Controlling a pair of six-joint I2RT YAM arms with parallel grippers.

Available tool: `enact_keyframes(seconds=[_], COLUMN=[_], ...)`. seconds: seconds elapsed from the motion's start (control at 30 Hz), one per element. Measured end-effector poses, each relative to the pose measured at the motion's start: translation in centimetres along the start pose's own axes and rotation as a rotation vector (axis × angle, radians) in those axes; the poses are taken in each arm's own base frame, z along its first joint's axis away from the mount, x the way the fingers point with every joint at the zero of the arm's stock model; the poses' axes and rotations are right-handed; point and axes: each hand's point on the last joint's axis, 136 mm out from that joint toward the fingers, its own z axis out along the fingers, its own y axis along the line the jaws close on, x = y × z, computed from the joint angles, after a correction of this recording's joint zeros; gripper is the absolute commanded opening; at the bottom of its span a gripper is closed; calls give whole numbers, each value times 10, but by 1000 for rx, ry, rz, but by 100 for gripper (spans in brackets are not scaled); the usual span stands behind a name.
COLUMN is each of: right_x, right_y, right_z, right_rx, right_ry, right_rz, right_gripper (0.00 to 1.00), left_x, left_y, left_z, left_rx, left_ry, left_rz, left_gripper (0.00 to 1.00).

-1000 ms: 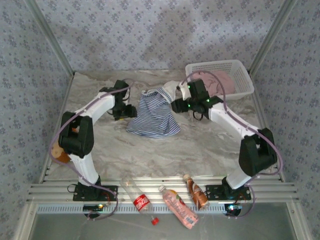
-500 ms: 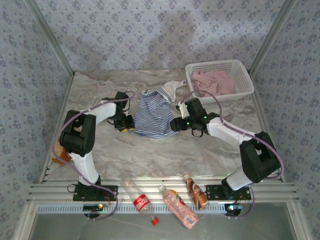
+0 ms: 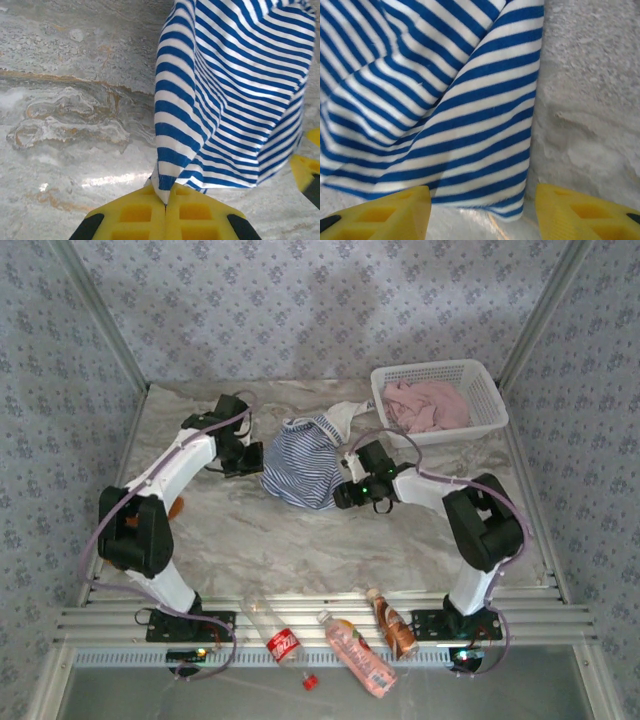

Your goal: Fold and stack the tank tops

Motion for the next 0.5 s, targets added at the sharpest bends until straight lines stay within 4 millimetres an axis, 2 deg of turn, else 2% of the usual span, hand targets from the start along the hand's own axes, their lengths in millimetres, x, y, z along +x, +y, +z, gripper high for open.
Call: enact_keyframes(seconds=[0.1, 0.23, 0.3, 0.43, 0.5], right_x=[-6, -6, -6, -7, -7], right_y=[4, 11, 9, -2, -7], right_z=[9, 21, 21, 21, 19], right_rx=[14, 33, 49, 97, 107], right_ry=[3, 25, 37, 49, 47], right_rz=[-41, -88, -99, -100, -90], right_gripper=[62, 55, 46, 18, 10], left_x=[4, 9, 10, 13, 13], left_y=[-2, 0, 1, 2, 1], left_z=[-3, 0, -1, -1, -5], left_rx=[1, -3, -6, -12, -13], left_ry=[6, 21, 26, 38, 42], left_rz=[4, 2, 1, -1, 2], left_gripper=[0, 0, 0, 0, 0])
